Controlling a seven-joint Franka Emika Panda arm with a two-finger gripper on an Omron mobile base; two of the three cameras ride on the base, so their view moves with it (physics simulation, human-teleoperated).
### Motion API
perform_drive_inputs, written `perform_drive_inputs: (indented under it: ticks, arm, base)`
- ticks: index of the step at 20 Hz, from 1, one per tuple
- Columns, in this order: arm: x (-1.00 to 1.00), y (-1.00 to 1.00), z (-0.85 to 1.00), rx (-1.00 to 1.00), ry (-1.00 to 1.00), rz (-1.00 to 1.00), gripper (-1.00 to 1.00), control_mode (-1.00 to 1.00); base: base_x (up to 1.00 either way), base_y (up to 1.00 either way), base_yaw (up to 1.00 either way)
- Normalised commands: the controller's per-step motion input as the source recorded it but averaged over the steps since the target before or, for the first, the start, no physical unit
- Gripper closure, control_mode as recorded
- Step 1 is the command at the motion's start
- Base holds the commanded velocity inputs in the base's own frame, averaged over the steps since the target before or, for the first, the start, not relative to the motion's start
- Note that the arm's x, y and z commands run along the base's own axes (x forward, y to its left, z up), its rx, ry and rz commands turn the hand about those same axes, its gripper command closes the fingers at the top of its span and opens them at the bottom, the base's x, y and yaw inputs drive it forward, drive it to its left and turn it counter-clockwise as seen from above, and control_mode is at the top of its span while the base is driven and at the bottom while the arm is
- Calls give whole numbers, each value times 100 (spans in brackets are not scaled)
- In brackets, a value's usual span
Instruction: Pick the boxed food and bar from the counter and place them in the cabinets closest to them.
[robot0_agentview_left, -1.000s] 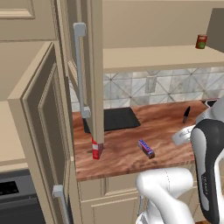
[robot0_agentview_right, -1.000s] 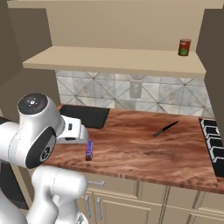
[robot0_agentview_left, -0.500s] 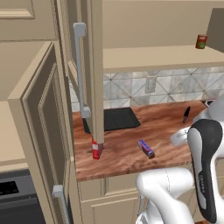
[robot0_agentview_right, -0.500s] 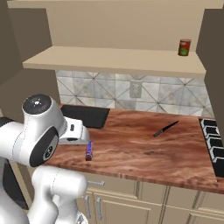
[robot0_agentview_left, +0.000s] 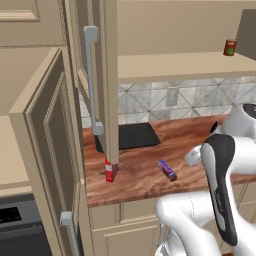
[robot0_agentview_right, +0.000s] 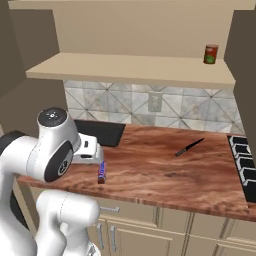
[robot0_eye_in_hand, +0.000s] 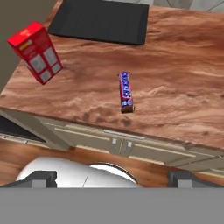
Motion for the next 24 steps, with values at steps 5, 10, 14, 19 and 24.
perform_drive_inputs:
  ticks: [5, 10, 14, 19, 24]
  arm:
    - [30, 9, -41, 0, -5, 0, -100, -100]
    - [23, 2, -39, 0, -13, 0, -100, -100]
    - [24, 0, -39, 0, -14, 0, -100, -100]
    - [23, 5, -45, -3, -12, 0, -100, -100]
    - [22, 9, -54, -10, -8, 0, -100, -100]
  base:
    - [0, 0, 0]
    - [0, 0, 0]
    - [0, 0, 0]
    - [0, 0, 0]
    - [0, 0, 0]
